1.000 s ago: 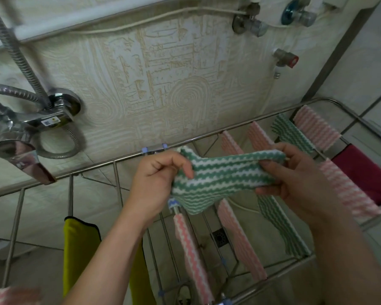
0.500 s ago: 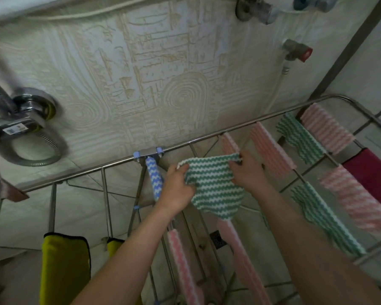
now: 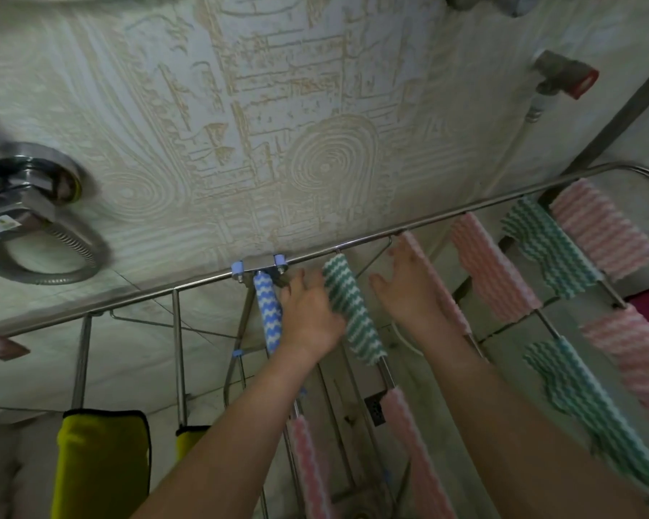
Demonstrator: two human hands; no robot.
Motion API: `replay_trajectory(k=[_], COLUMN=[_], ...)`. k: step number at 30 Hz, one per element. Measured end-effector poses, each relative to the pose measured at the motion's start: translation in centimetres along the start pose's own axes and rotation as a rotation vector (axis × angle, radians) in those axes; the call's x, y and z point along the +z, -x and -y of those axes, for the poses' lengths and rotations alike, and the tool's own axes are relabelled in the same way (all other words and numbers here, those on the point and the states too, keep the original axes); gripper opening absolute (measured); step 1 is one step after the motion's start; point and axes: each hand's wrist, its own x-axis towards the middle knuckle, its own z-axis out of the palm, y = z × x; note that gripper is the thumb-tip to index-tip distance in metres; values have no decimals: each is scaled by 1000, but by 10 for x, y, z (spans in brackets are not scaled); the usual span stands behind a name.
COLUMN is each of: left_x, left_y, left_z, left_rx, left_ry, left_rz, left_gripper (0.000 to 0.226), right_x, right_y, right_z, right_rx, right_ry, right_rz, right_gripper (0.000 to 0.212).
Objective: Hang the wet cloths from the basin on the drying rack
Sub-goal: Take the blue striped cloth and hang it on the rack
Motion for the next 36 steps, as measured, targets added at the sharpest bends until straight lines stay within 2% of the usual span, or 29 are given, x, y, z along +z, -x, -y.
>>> replay_trajectory(k=[2, 5, 7, 14, 19, 21, 24, 28, 33, 36], left_x=[9, 27, 36, 37, 36, 38, 41, 43, 41, 38], left_y=[12, 30, 38, 33, 33, 35, 41, 43, 51, 75], left_z=[1, 2, 2, -3, -2, -2, -4, -10, -18, -26], left_rx=[134, 285, 296, 263, 243, 265, 283, 261, 232, 276], left_ry=[8, -4, 13, 108, 90, 69, 41, 30, 26, 3], left_rz=[11, 47, 62, 51, 23, 0, 8, 0, -41, -104], left_gripper=[75, 80, 82, 78, 80, 74, 59, 45, 47, 33], right_x=[-5, -8, -6, 18, 12, -1, -25, -50, -61, -67], right_y=[12, 28, 36, 42, 51, 58, 72, 91, 108, 119], right_z=[-1, -2, -3, -1, 1, -2, -17, -51, -75, -78], right_rx=[14, 41, 36, -55, -93, -85, -70, -76, -52, -118], right_ry=[41, 66, 53, 46, 19, 56, 145, 351, 345, 287], right_rz=[142, 318, 338, 112, 149, 178, 162, -51, -42, -70], right_gripper=[26, 22, 22, 19, 26, 35, 37, 32, 30, 36])
